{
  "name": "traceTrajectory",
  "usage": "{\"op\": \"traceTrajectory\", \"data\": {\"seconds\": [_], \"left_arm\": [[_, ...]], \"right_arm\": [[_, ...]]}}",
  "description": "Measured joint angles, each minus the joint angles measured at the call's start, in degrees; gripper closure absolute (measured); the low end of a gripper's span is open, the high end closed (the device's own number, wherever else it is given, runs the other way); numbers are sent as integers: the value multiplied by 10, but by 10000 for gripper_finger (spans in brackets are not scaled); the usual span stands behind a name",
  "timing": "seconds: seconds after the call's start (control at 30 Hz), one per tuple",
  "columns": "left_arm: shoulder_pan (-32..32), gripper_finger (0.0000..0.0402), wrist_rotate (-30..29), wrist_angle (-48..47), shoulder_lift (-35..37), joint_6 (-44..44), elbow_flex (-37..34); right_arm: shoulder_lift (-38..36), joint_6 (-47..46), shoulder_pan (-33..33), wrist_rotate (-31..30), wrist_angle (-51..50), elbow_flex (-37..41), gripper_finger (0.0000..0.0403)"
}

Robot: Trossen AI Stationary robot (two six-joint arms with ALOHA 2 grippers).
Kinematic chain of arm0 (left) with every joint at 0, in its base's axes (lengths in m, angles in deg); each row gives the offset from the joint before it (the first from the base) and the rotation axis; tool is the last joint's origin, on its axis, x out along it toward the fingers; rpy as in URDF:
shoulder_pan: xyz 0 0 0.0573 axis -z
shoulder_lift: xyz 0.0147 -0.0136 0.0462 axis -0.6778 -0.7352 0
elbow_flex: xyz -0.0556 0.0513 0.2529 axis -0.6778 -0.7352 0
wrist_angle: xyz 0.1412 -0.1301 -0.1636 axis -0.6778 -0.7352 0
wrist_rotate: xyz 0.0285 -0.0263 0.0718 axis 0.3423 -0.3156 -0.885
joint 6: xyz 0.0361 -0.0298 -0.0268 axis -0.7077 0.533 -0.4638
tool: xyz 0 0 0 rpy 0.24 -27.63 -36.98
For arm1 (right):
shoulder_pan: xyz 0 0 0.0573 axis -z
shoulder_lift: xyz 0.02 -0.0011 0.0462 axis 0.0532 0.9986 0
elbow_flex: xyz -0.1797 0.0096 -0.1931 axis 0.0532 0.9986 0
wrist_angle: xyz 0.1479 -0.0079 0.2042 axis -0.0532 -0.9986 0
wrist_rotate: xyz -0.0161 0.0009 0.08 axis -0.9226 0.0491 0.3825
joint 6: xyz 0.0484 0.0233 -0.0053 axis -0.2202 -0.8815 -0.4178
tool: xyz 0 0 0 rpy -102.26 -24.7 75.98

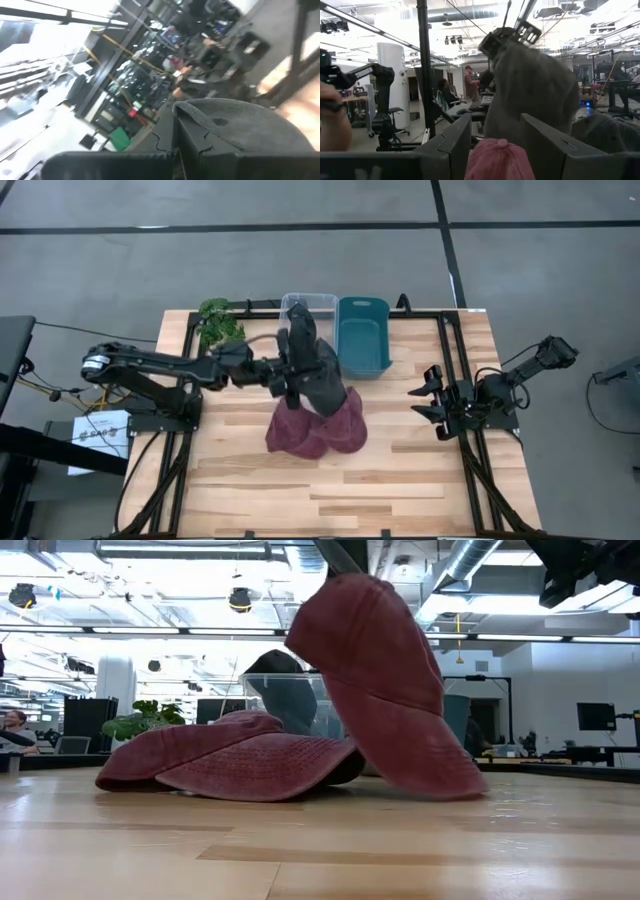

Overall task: Pick & Place hat
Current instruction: Put the black cap into the transparent bin

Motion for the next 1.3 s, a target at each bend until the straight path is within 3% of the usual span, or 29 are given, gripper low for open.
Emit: {"op": "traceTrajectory", "data": {"seconds": [0.2,0.73,0.9,1.3], "left_arm": [[-69,391,38,-3,30,10,1],[-269,391,161,-7,13,54,1],[-304,391,187,-17,13,89,1],[-344,391,196,-15,11,59,1]], "right_arm": [[0,0,0,0,0,0,242],[0,-1,0,0,0,0,242],[0,-19,0,0,-2,0,242],[0,-20,0,0,-16,0,242]]}}
